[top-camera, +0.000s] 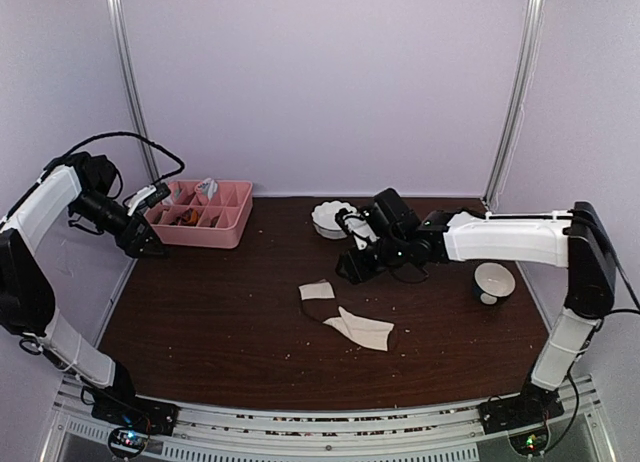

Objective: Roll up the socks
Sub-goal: Adjust the sock at the center of the board.

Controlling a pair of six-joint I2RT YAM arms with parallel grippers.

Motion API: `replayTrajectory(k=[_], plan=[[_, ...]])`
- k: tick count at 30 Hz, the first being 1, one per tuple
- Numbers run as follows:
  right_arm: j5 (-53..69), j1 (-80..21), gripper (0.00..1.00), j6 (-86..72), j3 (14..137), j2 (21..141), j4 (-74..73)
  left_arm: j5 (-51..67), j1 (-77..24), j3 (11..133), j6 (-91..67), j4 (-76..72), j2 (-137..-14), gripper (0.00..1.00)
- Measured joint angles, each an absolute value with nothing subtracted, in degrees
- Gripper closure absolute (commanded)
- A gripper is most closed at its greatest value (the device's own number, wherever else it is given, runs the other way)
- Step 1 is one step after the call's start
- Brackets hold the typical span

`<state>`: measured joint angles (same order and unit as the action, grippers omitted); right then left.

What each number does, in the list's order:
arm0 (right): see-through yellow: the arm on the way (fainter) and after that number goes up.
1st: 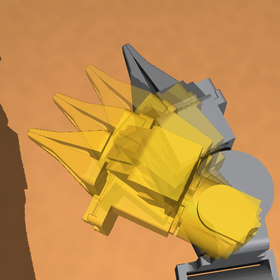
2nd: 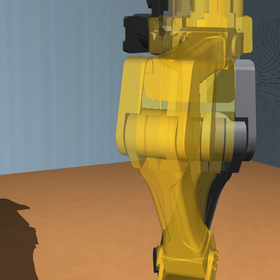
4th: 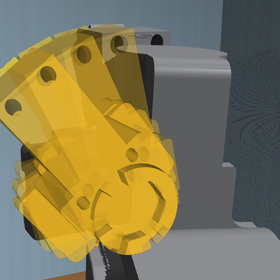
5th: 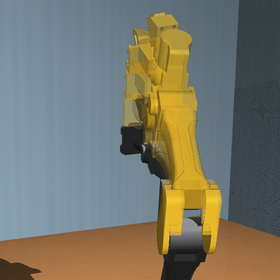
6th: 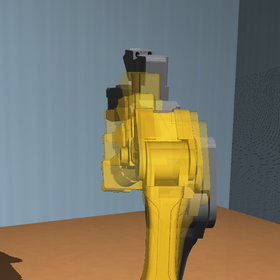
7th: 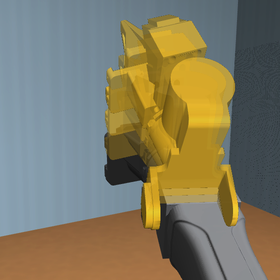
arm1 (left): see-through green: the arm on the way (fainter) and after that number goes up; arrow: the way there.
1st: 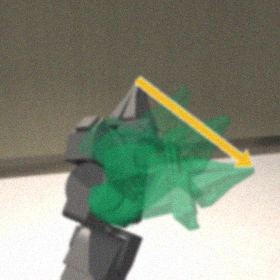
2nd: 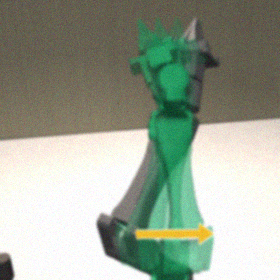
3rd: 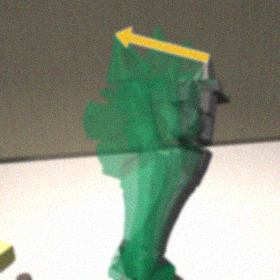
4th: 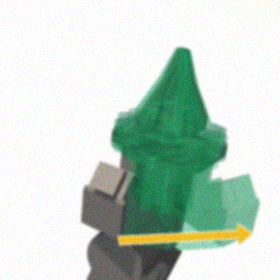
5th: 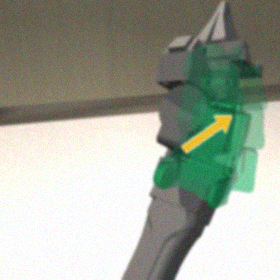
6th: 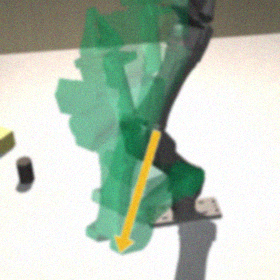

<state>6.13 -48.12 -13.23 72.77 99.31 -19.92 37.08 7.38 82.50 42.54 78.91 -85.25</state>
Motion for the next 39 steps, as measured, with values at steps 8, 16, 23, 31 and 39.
replayTrajectory(k=[8,16,23,31,39], plan=[[21.3,-42.3,0.49,-20.6,77.4,116.3,-13.5,37.3,7.4,81.9,41.6,77.9,-85.2,0.02],[33.5,-38.3,0.51,-27.2,79.2,122.6,-5.1,37.3,7.4,83.8,40.8,78.1,-86.1,0.02],[43.2,-37.9,0.56,-33.5,81.2,126.8,2.2,37.5,7.4,85.9,39.9,78.1,-88.0,0.02],[49.2,-37.9,0.64,-39.6,78.4,125.8,9.6,37.9,7.4,86.0,38.4,77.7,-90.7,0.02],[50.8,-38.6,0.67,-42.0,76.9,124.0,12.8,38.4,7.4,86.0,37.6,77.6,-91.1,0.02]])
